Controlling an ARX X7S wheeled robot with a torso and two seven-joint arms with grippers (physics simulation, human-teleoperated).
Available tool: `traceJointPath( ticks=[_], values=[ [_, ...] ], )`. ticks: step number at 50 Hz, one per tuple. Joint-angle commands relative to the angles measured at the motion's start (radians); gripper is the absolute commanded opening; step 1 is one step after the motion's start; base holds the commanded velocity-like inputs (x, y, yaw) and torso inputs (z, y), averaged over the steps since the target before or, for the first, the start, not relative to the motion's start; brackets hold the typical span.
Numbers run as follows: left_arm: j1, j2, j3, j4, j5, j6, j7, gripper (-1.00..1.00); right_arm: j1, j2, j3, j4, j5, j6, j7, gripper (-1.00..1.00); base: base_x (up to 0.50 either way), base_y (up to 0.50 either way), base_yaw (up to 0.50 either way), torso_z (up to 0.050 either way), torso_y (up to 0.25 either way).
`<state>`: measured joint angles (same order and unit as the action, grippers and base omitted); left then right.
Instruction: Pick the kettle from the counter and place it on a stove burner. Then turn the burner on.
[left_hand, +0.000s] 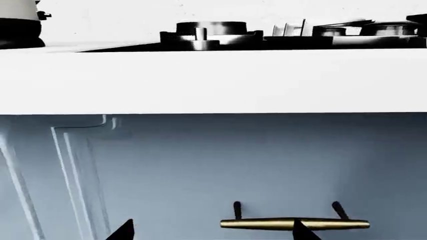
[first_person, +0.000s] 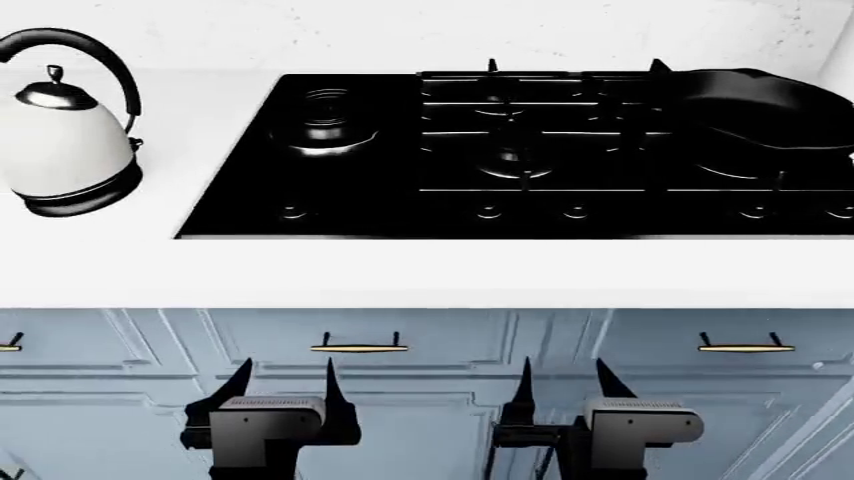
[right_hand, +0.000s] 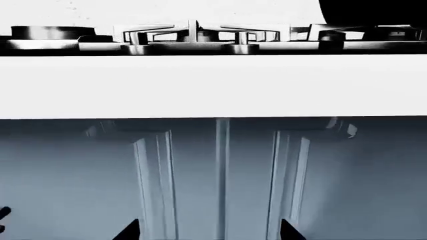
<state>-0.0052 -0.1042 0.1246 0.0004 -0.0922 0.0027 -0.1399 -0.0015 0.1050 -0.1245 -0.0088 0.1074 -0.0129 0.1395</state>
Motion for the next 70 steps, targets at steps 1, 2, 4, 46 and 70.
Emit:
traceJointPath(
  ticks=[1, 2, 4, 46, 70],
  values=[
    [-0.003, -0.01, 0.012, -0.001, -0.011, -0.001, -0.015, 1.0, 0.004, 0.01, -0.013, 0.003, 0.012, 0.001, 0.013, 1.0, 0.0, 0.5, 0.0, 0.0, 0.0],
    [-0.004, -0.011, 0.014, -0.001, -0.012, -0.002, -0.016, 1.0, 0.005, 0.011, -0.014, 0.004, 0.013, 0.0, 0.013, 1.0, 0.0, 0.5, 0.0, 0.0, 0.0],
    [-0.004, -0.012, 0.016, 0.0, -0.014, -0.003, -0.018, 1.0, 0.005, 0.013, -0.016, 0.005, 0.015, 0.0, 0.015, 1.0, 0.0, 0.5, 0.0, 0.0, 0.0],
    [-0.009, -0.041, 0.051, 0.0, -0.03, -0.002, -0.063, 1.0, 0.011, 0.04, -0.049, 0.008, 0.047, -0.009, 0.048, 1.0, 0.0, 0.5, 0.0, 0.0, 0.0],
    [-0.011, -0.053, 0.063, -0.009, -0.042, 0.018, -0.082, 1.0, 0.014, 0.053, -0.062, 0.019, 0.066, -0.022, 0.058, 1.0, 0.0, 0.31, 0.0, 0.002, 0.0]
  ],
)
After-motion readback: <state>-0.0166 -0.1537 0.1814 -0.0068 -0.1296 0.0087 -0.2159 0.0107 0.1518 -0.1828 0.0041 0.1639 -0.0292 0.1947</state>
